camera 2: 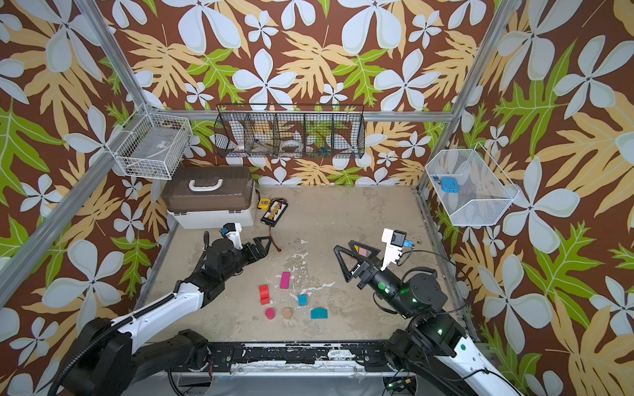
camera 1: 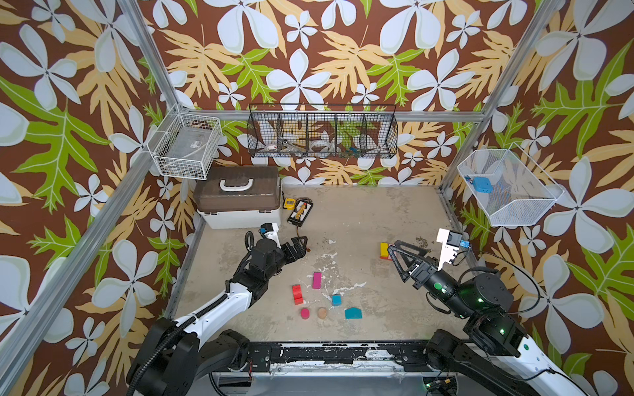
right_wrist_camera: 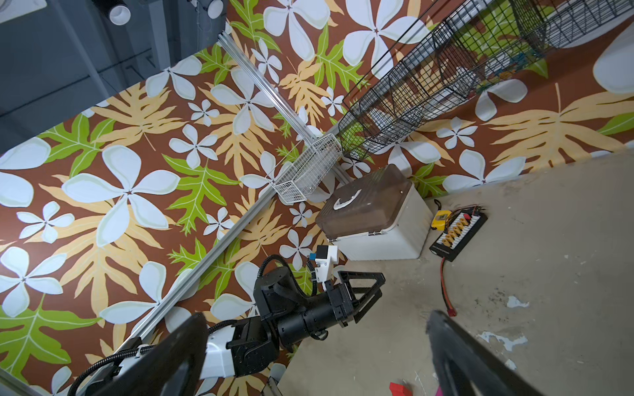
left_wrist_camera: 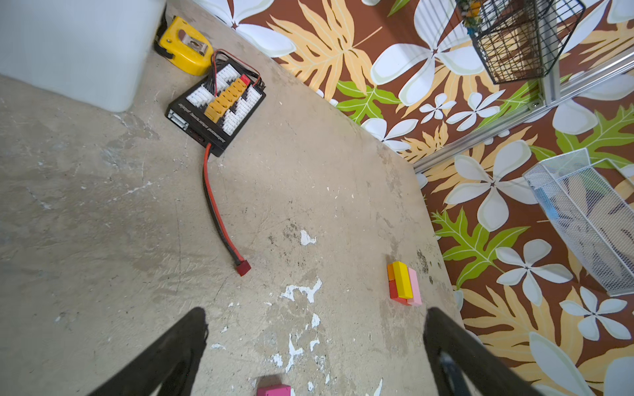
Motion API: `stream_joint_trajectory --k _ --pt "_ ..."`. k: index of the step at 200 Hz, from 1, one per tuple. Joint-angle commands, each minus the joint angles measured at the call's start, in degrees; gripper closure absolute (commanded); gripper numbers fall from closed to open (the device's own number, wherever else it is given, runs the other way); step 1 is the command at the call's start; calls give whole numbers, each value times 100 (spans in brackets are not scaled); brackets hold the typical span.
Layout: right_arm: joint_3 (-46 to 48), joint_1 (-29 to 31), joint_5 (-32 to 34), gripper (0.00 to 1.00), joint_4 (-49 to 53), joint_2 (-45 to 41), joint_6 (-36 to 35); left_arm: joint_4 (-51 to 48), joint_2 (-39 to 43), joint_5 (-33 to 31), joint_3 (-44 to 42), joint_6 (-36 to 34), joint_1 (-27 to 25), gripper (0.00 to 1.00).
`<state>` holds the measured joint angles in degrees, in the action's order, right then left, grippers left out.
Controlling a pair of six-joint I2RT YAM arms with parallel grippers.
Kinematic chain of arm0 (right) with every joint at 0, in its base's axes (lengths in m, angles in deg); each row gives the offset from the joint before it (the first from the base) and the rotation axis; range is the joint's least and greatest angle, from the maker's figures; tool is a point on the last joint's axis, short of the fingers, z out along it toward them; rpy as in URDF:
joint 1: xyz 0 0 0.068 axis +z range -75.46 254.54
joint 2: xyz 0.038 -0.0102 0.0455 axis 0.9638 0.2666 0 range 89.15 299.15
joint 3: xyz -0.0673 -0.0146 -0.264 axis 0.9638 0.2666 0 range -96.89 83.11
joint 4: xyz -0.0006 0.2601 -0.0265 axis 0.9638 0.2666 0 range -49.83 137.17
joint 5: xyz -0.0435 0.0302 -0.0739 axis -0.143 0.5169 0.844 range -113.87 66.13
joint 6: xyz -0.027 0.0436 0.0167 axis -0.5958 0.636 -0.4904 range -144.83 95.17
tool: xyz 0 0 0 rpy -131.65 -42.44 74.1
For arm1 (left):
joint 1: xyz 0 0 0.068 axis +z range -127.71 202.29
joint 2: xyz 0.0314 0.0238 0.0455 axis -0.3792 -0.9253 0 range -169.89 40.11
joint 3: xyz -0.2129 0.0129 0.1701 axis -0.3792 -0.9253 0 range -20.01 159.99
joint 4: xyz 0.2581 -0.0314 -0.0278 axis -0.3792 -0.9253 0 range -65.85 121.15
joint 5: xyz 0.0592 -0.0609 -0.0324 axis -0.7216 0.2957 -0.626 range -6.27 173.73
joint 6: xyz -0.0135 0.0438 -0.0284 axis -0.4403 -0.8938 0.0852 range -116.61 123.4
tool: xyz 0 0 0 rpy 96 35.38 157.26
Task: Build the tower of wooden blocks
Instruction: 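Move both grippers toward the block stack from opposite sides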
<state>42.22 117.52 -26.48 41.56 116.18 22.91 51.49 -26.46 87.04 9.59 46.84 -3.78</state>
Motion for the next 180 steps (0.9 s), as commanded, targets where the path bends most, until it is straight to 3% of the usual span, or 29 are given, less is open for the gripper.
stream_joint_trajectory --k 1,22,36,80,97,110,132,162,180 --pt "-86 7 481 0 256 -54 -65 90 -148 -21 144 18 -146 0" --pt "129 6 614 0 -109 10 -102 -77 -309 0 294 250 -312 0" --pt "-8 7 1032 0 245 310 -156 -247 -395 -10 395 478 -396 0" --pt "-407 -59 3550 0 1632 1119 -654 441 -757 -218 507 557 -806 5" --pt "-226 -419 3994 1 1776 1193 -779 444 -1151 -143 1031 311 -1065 9" --pt "244 -1020 3635 0 1315 1064 -1060 444 -1483 -173 1405 163 -1305 10" --pt "815 -2431 2485 1 715 1000 -1274 240 -2102 -219 2090 -73 -1596 13" --pt "1299 -4307 698 30 53 1621 -1295 -56 -2956 -17 2952 -200 -1664 23" --pt "1554 -4886 -238 42 -559 2203 -1233 -105 -3371 54 3252 -222 -1723 28"
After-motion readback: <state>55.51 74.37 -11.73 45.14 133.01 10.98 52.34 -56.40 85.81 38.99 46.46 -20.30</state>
